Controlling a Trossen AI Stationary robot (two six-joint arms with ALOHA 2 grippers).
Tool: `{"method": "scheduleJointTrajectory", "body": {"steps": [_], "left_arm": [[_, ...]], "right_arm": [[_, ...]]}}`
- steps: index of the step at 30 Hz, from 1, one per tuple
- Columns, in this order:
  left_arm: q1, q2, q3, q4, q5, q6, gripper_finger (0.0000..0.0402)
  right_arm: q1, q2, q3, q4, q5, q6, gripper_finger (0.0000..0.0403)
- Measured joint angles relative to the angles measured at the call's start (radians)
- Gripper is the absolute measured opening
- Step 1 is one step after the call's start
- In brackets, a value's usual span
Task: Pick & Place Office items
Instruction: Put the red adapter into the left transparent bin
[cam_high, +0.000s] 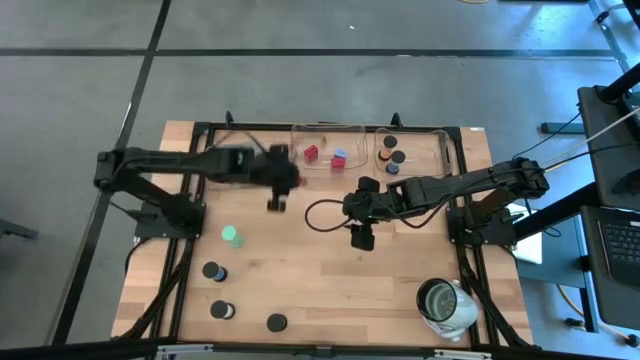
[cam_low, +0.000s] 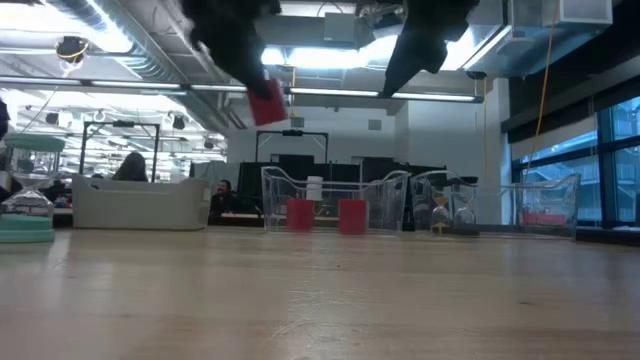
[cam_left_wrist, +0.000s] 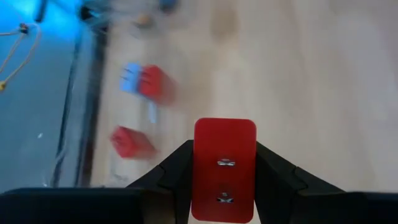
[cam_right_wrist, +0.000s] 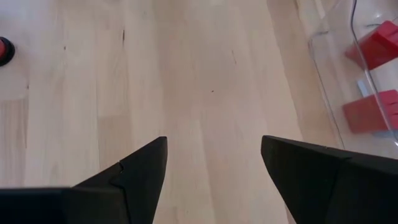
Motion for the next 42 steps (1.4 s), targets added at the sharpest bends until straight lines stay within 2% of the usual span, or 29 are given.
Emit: {"method": "scheduleJointTrajectory", "body": {"steps": [6,13,21,30,42], "left_arm": [[0.265,0.050,-0.065,0.285,0.213,0.014,0.0122],[0.388,0.220,-0.067,0.371,0.241,0.057,0.0122],[0.412,0.325,-0.065,0.363,0.239,0.057,0.0123],[0.412,0.341,-0.065,0.376,0.231,0.077,0.0125],[0.414,0.342,-0.066,0.390,0.203,0.111,0.0149]], "right_arm": [[0.000,0.000,0.000,0.000,0.030,-0.003,0.0263],[0.000,0.000,0.000,-0.001,0.031,-0.009,0.0263],[-0.010,0.000,0.000,0.005,0.034,-0.059,0.0263],[-0.046,0.000,0.000,0.008,0.034,-0.061,0.0262],[-0.056,0.000,0.000,0.007,0.033,-0.107,0.0262]]}}
